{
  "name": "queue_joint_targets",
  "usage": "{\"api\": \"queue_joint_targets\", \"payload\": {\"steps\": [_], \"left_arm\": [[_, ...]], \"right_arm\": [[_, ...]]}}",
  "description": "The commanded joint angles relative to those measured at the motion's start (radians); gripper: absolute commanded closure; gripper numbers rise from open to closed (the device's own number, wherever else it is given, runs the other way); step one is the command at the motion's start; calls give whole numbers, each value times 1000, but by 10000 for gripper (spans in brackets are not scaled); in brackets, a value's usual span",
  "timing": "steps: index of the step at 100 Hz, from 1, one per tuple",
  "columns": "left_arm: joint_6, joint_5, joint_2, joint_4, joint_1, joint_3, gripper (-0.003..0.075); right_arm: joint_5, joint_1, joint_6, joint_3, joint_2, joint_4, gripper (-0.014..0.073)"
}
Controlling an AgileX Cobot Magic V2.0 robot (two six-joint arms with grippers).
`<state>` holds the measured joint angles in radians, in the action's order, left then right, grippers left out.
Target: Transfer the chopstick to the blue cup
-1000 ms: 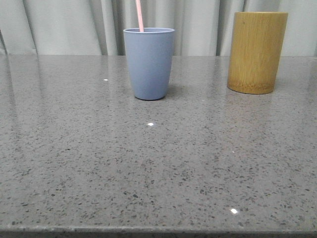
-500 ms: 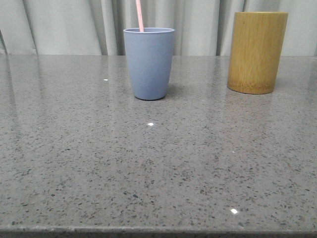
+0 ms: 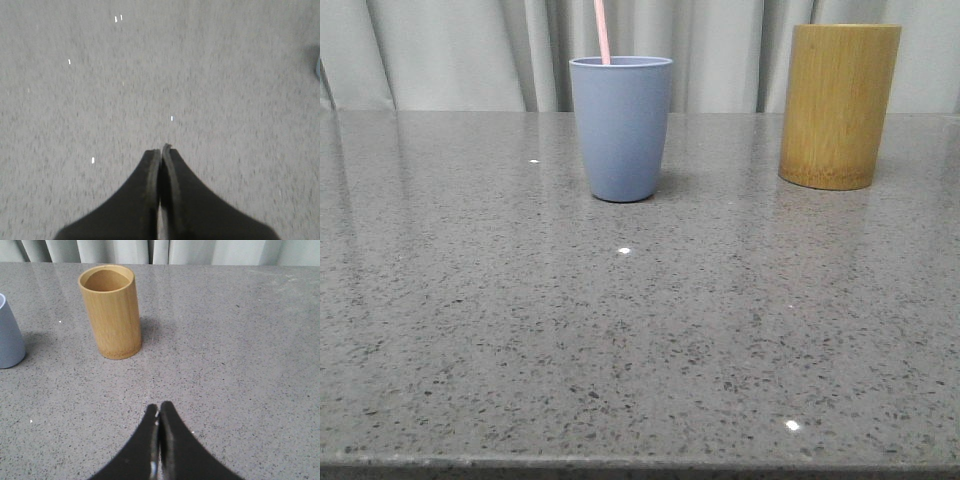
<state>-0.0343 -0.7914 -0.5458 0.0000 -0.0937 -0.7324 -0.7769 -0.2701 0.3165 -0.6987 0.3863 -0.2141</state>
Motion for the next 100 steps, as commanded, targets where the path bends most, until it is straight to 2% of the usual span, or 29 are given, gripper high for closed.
{"api": "queue_joint_targets", "payload": {"steps": [1, 19, 33, 46, 60, 100], "left_arm": [[-10, 192, 44, 0, -4, 29, 739], [-10, 491, 209, 0, -4, 286, 739], [-10, 622, 365, 0, -2, 488, 739], [-10, 637, 496, 0, -1, 617, 739], [-10, 637, 583, 0, -1, 682, 739], [-10, 669, 584, 24, 0, 705, 739]], "right_arm": [[70, 5, -2, -23, 8, -23, 660], [70, 5, -2, -23, 8, -23, 660], [70, 5, -2, -23, 8, -23, 660], [70, 5, -2, -23, 8, -23, 660], [70, 5, -2, -23, 8, -23, 660], [70, 5, -2, -22, 8, -23, 660]]}}
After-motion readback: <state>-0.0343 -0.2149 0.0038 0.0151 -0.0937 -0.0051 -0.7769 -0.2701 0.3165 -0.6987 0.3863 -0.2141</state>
